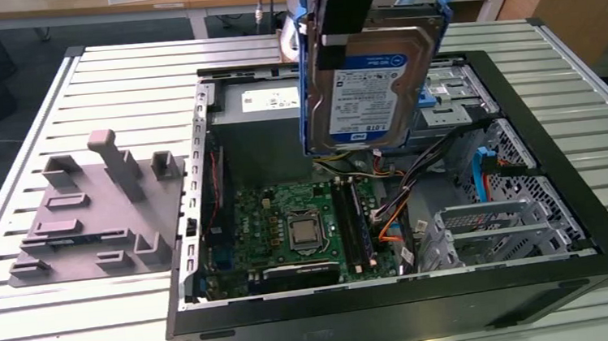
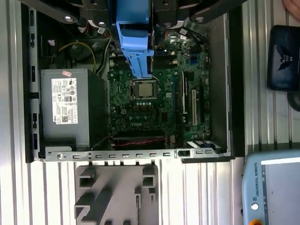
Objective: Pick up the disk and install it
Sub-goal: 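Insert the disk into the insertion slot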
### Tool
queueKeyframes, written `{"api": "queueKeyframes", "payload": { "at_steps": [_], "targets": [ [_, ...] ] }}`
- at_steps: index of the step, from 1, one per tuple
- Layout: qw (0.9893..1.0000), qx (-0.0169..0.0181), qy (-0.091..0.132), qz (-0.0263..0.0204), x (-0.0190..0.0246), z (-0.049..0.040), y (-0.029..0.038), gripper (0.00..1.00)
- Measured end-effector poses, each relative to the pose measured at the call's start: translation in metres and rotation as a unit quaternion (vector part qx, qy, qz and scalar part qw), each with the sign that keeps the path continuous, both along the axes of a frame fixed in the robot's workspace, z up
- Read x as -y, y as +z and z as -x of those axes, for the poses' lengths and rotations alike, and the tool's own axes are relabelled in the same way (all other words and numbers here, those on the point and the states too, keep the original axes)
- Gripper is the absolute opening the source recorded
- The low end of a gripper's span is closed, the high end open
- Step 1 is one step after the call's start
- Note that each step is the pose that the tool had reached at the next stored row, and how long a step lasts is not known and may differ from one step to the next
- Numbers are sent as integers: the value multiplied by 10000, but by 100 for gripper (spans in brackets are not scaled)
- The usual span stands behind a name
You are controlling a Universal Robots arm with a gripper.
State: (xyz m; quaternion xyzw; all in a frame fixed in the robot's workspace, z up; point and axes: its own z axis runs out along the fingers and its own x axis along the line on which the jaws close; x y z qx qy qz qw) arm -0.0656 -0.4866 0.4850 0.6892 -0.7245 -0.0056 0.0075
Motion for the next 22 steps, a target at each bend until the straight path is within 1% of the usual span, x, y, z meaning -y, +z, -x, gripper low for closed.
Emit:
{"api": "queueKeyframes", "payload": {
  "at_steps": [5,7,8,13,18,20,22],
  "targets": [
    [10000,-15,1,0,13,-194,-14,36],
    [10000,-16,0,2,37,-212,-18,36],
    [10000,-16,0,1,64,-215,-22,36],
    [10000,-16,0,1,243,-218,-43,36],
    [10000,-16,0,1,410,-224,-64,36],
    [10000,-16,1,1,459,-235,-71,36],
    [10000,-16,0,2,472,-284,-78,36]
  ]
}}
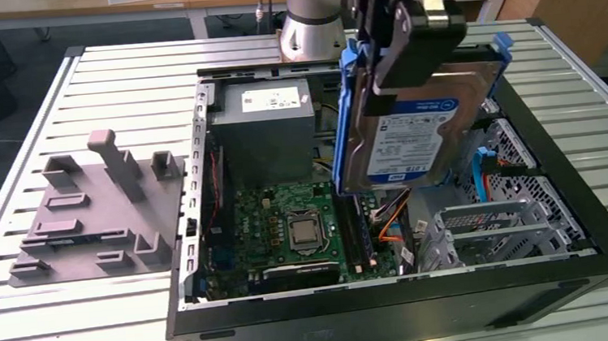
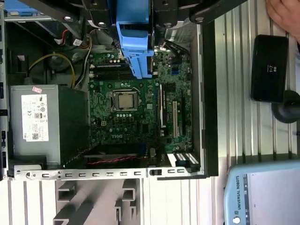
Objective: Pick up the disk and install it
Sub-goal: 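Insert the disk into the insertion slot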
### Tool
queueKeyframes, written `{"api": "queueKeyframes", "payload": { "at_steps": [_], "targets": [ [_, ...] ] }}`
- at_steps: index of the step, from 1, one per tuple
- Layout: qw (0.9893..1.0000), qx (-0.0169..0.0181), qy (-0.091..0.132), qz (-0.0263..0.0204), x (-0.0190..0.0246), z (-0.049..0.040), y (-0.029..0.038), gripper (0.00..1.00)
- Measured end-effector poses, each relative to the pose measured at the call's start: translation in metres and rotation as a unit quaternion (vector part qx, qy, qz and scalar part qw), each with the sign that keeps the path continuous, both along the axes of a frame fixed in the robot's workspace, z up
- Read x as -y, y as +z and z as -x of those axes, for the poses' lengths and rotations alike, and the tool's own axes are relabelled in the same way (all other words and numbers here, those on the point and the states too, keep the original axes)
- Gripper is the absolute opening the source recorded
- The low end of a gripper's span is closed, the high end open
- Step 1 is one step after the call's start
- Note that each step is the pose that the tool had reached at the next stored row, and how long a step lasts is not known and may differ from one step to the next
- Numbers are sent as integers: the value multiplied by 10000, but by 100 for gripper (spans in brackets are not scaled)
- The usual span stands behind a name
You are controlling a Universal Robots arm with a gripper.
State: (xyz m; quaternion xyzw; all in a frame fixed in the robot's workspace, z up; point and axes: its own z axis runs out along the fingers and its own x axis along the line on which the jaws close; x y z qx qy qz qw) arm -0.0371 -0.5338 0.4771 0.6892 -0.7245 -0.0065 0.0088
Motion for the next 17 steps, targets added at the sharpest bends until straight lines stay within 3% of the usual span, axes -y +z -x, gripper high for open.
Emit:
{"api": "queueKeyframes", "payload": {
  "at_steps": [3,6,13,17],
  "targets": [
    [10000,0,1,1,1,-120,-12,36],
    [10000,-1,1,2,12,-168,-28,36],
    [10000,0,1,1,183,-215,-85,36],
    [10000,0,1,1,206,-367,-122,36]
  ]
}}
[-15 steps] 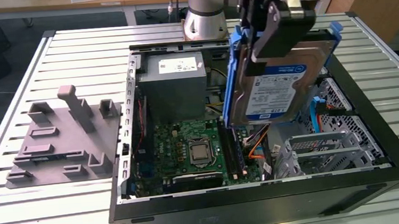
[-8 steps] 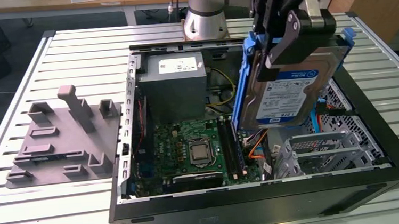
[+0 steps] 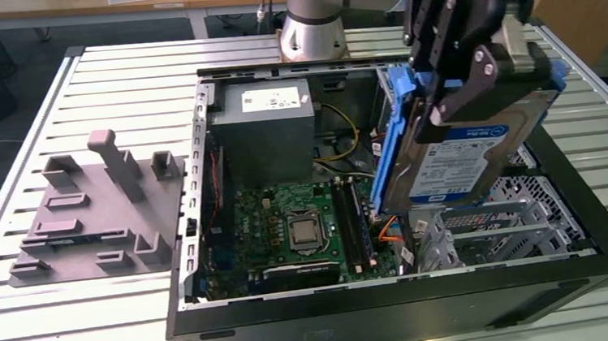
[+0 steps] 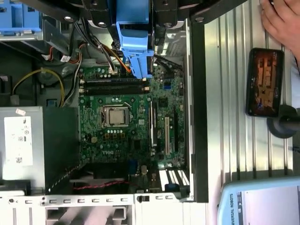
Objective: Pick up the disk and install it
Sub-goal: 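Insert the disk into the insertion slot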
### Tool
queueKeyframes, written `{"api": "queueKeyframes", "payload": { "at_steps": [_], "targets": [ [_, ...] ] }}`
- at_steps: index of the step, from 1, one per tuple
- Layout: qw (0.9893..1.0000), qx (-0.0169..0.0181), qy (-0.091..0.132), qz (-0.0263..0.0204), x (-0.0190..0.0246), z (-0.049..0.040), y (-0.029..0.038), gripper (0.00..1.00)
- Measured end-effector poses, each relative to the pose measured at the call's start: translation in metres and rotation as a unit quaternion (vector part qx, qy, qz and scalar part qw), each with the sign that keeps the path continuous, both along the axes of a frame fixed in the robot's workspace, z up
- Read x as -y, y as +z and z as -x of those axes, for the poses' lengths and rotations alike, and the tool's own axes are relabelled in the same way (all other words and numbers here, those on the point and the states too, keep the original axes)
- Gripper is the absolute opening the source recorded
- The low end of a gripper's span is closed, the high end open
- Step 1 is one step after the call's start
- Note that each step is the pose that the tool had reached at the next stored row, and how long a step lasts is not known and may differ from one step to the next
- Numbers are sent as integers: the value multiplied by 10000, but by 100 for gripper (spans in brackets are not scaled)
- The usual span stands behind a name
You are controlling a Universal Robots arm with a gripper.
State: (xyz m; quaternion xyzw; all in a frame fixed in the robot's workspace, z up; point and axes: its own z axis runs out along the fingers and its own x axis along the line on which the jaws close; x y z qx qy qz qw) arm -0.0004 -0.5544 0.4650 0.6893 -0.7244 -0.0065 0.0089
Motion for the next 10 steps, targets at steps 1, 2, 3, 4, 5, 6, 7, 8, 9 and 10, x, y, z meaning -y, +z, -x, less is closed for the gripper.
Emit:
{"api": "queueKeyframes", "payload": {
  "at_steps": [1,2,3,4,5,6,7,8,9,10],
  "targets": [
    [10000,0,0,1,0,-48,-8,36],
    [10000,0,-1,0,1,-94,-17,36],
    [10000,0,0,0,2,-137,-26,36],
    [10000,0,0,-1,2,-183,-34,36],
    [10000,0,0,-1,2,-227,-41,36],
    [10000,0,-1,-1,2,-270,-48,36],
    [10000,0,0,0,2,-313,-54,36],
    [10000,0,0,-1,2,-359,-61,36],
    [10000,0,0,-1,2,-397,-68,36],
    [10000,0,0,0,4,-421,-74,36]
  ]
}}
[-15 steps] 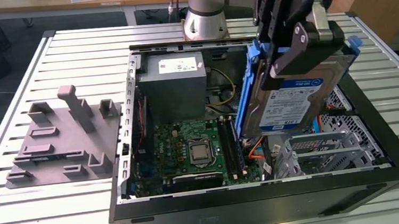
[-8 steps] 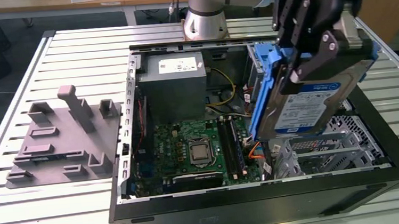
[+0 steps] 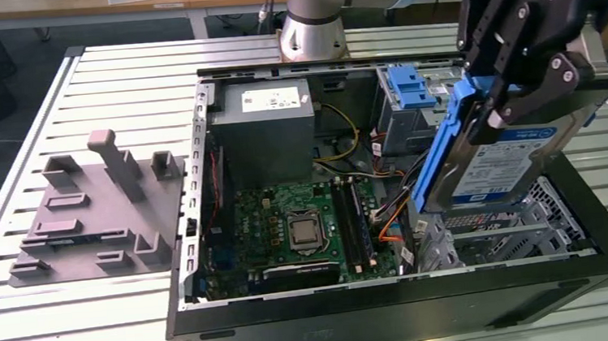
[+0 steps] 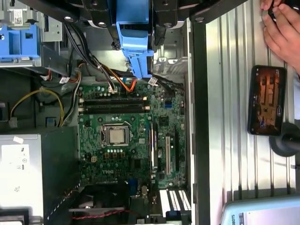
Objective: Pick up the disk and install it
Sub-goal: 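Insert the disk into the insertion slot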
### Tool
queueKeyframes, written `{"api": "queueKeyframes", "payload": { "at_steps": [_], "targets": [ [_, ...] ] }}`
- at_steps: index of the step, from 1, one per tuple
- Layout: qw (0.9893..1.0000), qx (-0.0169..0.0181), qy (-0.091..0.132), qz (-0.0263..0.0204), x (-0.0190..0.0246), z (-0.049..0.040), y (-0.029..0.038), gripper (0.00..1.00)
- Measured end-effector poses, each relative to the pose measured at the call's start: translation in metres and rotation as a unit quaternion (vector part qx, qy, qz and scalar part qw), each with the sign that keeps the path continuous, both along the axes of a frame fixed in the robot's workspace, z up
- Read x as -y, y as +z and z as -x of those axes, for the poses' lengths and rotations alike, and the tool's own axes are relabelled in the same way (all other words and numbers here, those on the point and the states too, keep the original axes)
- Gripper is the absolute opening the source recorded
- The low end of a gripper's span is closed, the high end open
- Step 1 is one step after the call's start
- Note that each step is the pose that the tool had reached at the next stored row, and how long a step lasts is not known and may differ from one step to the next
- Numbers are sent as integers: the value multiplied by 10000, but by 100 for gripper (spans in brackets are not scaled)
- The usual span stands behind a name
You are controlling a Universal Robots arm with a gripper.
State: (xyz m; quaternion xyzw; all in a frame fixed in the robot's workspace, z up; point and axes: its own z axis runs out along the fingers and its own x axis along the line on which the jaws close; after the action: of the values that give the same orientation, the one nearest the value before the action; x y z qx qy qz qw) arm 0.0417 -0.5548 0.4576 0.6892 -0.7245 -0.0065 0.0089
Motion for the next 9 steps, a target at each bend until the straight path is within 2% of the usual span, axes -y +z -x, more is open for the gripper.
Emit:
{"api": "queueKeyframes", "payload": {
  "at_steps": [5,9],
  "targets": [
    [10000,0,1,0,53,-49,-35,36],
    [10000,0,2,0,67,-121,-58,36]
  ]
}}
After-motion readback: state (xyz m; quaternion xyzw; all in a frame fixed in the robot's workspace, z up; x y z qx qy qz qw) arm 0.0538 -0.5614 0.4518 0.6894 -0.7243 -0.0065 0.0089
